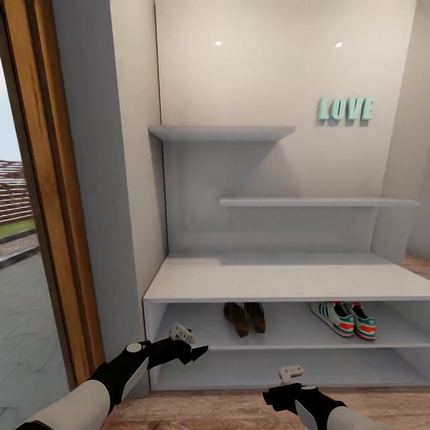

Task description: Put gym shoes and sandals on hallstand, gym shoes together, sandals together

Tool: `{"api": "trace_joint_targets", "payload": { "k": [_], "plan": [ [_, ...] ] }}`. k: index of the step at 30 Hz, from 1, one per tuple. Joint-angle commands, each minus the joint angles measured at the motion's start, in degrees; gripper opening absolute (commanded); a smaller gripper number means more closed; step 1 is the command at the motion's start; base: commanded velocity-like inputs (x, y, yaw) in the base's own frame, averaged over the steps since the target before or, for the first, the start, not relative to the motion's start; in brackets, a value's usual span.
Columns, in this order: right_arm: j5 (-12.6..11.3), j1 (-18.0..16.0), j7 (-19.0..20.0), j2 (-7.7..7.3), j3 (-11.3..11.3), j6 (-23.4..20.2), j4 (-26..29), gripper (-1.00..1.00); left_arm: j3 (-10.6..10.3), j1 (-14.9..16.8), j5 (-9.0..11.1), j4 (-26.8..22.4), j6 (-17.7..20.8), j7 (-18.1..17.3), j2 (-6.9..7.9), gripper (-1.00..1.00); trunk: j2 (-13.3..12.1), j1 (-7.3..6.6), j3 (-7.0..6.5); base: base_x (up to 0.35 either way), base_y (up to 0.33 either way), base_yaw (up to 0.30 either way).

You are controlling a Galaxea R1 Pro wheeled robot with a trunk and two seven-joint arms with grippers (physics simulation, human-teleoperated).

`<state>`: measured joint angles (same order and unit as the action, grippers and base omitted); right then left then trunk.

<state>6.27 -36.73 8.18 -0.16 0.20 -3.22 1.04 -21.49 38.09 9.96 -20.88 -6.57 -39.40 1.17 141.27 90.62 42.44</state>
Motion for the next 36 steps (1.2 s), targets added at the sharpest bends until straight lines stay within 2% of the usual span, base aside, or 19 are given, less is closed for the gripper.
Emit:
{"api": "trace_joint_targets", "payload": {
  "k": [1, 21, 24, 28, 30, 34, 36],
  "plan": [
    [0.59, -0.01, 0.17, -0.02, -0.02, -0.29, 0.11, 1.00, -0.49, 0.06, 0.50, 0.05, -0.28, 0.02, 0.06, 1.00, -0.39, -0.24, -0.11, 0.000, 0.000, 0.000],
    [0.59, -0.01, 0.17, -0.02, -0.02, -0.29, 0.10, 1.00, -0.49, 0.06, 0.53, 0.12, -0.28, 0.02, 0.06, 1.00, -8.41, -4.63, -2.03, 0.000, 0.000, 0.000],
    [0.59, -0.01, 0.17, -0.02, -0.02, -0.29, 0.11, 1.00, -0.49, 0.03, 0.51, 2.16, -0.43, 0.02, 0.06, 1.00, -9.61, -5.29, -2.29, 0.000, 0.000, 0.000],
    [0.59, -0.01, 0.17, -0.02, -0.02, -0.29, 0.10, 1.00, -0.49, 0.01, 0.48, 5.52, -3.06, 0.02, -0.14, 1.00, -11.21, -6.17, -2.64, 0.000, 0.000, 0.000],
    [0.59, -0.01, 0.17, -0.02, -0.02, -0.29, 0.10, 1.00, -0.49, -0.01, 0.40, 9.91, -4.83, 0.02, -0.25, 1.00, -12.02, -6.61, -2.83, 0.000, 0.000, 0.000],
    [0.59, -0.01, 0.17, -0.02, -0.02, -0.29, 0.10, 1.00, -0.49, -0.03, 0.28, 14.90, -6.54, 0.11, -0.28, 1.00, -13.62, -7.49, -3.29, 0.000, 0.000, 0.000],
    [0.59, -0.01, 0.17, -0.02, -0.02, -0.29, 0.10, 1.00, -0.49, -0.03, 0.32, 18.09, -9.01, 0.23, -0.29, 1.00, -14.42, -7.93, -3.61, 0.000, 0.000, 0.000]
  ]
}}
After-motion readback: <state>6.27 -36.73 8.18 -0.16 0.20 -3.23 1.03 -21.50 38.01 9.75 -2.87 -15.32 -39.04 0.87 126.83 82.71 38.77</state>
